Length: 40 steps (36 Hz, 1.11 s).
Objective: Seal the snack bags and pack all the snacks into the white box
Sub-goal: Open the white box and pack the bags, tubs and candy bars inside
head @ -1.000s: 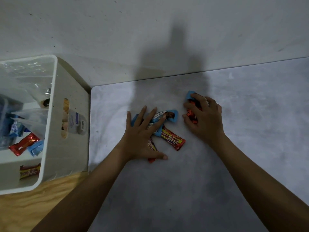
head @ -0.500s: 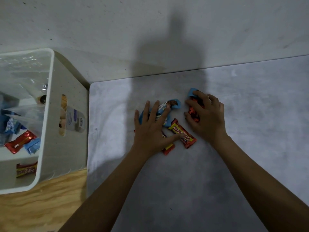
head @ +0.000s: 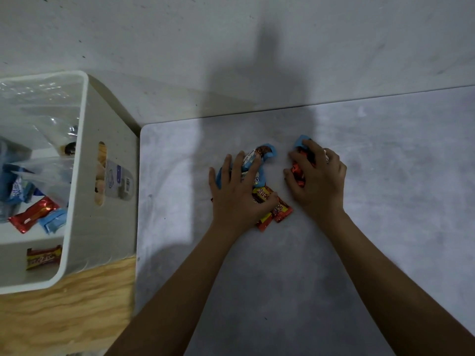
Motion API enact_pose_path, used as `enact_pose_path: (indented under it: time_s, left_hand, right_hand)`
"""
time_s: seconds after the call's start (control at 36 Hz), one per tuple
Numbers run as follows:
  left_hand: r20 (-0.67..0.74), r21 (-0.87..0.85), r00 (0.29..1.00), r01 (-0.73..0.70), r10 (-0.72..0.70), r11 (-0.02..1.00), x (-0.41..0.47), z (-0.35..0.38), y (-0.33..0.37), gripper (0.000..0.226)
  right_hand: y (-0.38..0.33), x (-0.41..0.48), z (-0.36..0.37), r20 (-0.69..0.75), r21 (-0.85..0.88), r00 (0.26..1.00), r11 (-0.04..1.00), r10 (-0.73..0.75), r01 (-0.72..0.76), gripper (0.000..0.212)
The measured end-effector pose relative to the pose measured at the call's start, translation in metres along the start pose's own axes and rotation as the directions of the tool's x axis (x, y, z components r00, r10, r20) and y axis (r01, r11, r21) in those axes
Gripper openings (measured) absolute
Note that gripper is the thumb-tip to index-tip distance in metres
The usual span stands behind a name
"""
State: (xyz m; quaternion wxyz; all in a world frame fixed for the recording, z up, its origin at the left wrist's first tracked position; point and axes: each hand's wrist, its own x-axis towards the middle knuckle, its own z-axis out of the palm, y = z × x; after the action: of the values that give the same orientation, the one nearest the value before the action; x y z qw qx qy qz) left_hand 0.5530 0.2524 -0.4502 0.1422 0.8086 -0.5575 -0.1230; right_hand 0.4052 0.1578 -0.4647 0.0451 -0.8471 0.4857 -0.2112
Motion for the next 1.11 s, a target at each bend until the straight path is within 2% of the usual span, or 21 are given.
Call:
enact_pose_path:
  time_s: [0.11, 0.31, 0.44, 0.53, 0.64, 0.69, 1.0, 1.11]
  left_hand:
    - [-0.009, -0.023, 1.0, -0.018, 0.017, 1.0, -0.001, 0.0, 0.0, 0.073]
    - [-0.076, 0.005, 0.977, -0.201, 0.2, 0.98, 0.0, 0.003, -0.005, 0.053]
    - [-0.064, -0.036, 0.98, -0.193, 0.19, 0.981, -0.002, 0.0, -0.005, 0.049]
    - [-0.06, -0.032, 0.978, -0.204, 0.202, 0.978, -0.004, -0.004, -0.007, 0.054]
    - [0.001, 0.023, 0.961, -0.277, 0.277, 0.961, -0.007, -0.007, -0.015, 0.083]
    - [0.022, 0.044, 0.958, -0.286, 0.285, 0.957, -0.006, -0.007, -0.017, 0.089]
    - [-0.127, 0.013, 0.936, -0.328, 0.327, 0.944, -0.008, -0.001, -0.013, 0.042]
    - [-0.157, -0.03, 0.933, -0.331, 0.323, 0.943, -0.008, -0.003, -0.012, 0.036]
  right_hand:
    - [0.0, 0.0, 0.0, -0.004, 0.019, 1.0, 1.0, 0.005, -0.004, 0.033]
    - [-0.001, 0.001, 0.0, -0.011, 0.033, 1.0, 0.999, 0.009, -0.008, 0.031]
    - [-0.001, 0.001, -0.001, -0.003, 0.053, 1.0, 0.999, 0.005, -0.005, 0.031]
    - [-0.002, 0.001, -0.002, -0.005, 0.06, 1.0, 0.998, 0.014, -0.014, 0.03]
    - [-0.001, 0.002, -0.002, 0.0, 0.054, 1.0, 0.998, 0.015, -0.015, 0.03]
    - [-0.001, 0.002, -0.001, 0.007, 0.05, 1.0, 0.999, 0.013, -0.014, 0.031]
    - [-0.001, 0.002, -0.002, 0.051, 0.049, 0.998, 0.998, 0.027, -0.03, 0.031]
    - [-0.002, 0.002, -0.003, 0.046, 0.046, 0.999, 0.999, 0.027, -0.029, 0.03]
